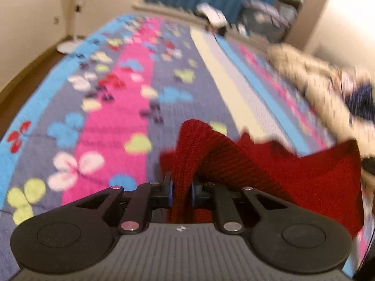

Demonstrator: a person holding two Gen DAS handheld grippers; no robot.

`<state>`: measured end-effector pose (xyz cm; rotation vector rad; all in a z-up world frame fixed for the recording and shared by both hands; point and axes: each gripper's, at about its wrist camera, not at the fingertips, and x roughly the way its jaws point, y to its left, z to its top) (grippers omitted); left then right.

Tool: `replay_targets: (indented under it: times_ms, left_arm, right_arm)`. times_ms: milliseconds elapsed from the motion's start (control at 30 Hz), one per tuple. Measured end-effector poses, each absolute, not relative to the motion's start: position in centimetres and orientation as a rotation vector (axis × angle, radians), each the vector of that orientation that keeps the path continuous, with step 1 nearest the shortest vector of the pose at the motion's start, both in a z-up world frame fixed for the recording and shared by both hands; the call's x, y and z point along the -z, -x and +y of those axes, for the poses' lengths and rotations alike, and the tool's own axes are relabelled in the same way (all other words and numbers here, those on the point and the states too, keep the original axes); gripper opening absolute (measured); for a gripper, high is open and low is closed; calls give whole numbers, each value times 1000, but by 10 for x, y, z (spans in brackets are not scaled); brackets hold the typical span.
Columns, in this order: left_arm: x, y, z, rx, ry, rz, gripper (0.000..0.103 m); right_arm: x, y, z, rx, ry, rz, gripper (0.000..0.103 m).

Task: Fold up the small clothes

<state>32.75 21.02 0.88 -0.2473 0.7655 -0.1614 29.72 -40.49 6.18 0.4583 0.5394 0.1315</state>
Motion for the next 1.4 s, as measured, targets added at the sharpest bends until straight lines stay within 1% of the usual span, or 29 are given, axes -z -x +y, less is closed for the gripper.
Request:
replay_targets:
  times_ms: [100,200,267,333,367,400,467,633,700,733,767,800,833,867,933,967,1000,1033,1067,1100,1133,1167,1200,1233,1300,1400]
  left_arm:
    - [-15,-331,220,101,302,678,14]
    - [-12,-340,222,54,315,655,15]
    - [4,-353,219,18,279,729,15]
    - [37,-370,220,-3,281,904,15]
    - [42,-371,221,-6,296,911,15]
    - [38,-371,220,-3,302,889,14]
    - [27,-369,221,15,313,835,14]
    - [12,-367,220,22,302,719,14]
    - [20,-373,213,-2,262,753,14]
    - [24,-375,209,-13,239,790,15]
    - [28,-376,206,-28,210,832,21]
    - [29,-376,203,-48,183,861,25]
    - [25,-373,202,-59,175,856,25]
    - [18,-368,204,-61,184,838,25]
    - [0,-354,208,-42,235,803,27]
    - [-9,-345,210,-25,258,801,35]
    - [-17,-334,211,-22,268,808,44]
    - [-23,-326,212,-38,265,826,47]
    - [-28,-316,213,-58,258,857,50]
    - [-32,-305,214,-54,264,884,50]
    - [-34,-294,217,-24,291,901,51]
    - [-35,-281,221,8,323,914,55]
    - [-35,-271,222,30,350,930,62]
    - [-33,-259,223,46,374,953,64]
    - [-23,-242,223,61,403,979,65]
    - [1,-230,219,62,421,1071,65]
  right_arm:
    - [-75,-298,-408,-128,-482,440,10]
    - [-71,-306,-411,-102,-503,430,10]
    - [-60,-319,-411,-75,-509,477,10]
    - [-35,-342,-408,-24,-500,627,10]
    - [-16,-353,-406,22,-496,733,10]
    - [-2,-358,-406,54,-510,796,11]
    - [-3,-360,-409,59,-538,773,11]
    - [-29,-353,-402,33,-473,627,10]
    - [-24,-355,-404,51,-456,654,10]
    - [-15,-358,-406,62,-465,700,10]
    - [-7,-362,-407,58,-479,751,12]
    - [-3,-363,-409,56,-493,785,16]
    - [-6,-359,-407,71,-491,783,19]
    - [-13,-351,-407,77,-486,769,26]
    - [-27,-334,-412,76,-495,729,28]
    - [-33,-325,-416,78,-509,724,34]
    - [-38,-315,-421,80,-531,725,42]
    - [-42,-305,-426,81,-551,731,46]
    - [-45,-295,-430,80,-562,739,53]
    - [-48,-284,-432,75,-563,747,61]
    - [-52,-273,-432,69,-556,756,64]
    - [-52,-261,-430,59,-543,770,68]
    - [-51,-250,-427,40,-528,790,69]
    - [-50,-243,-425,18,-515,814,69]
    - [-43,-229,-417,-27,-491,873,72]
    - [-30,-220,-406,-74,-472,970,72]
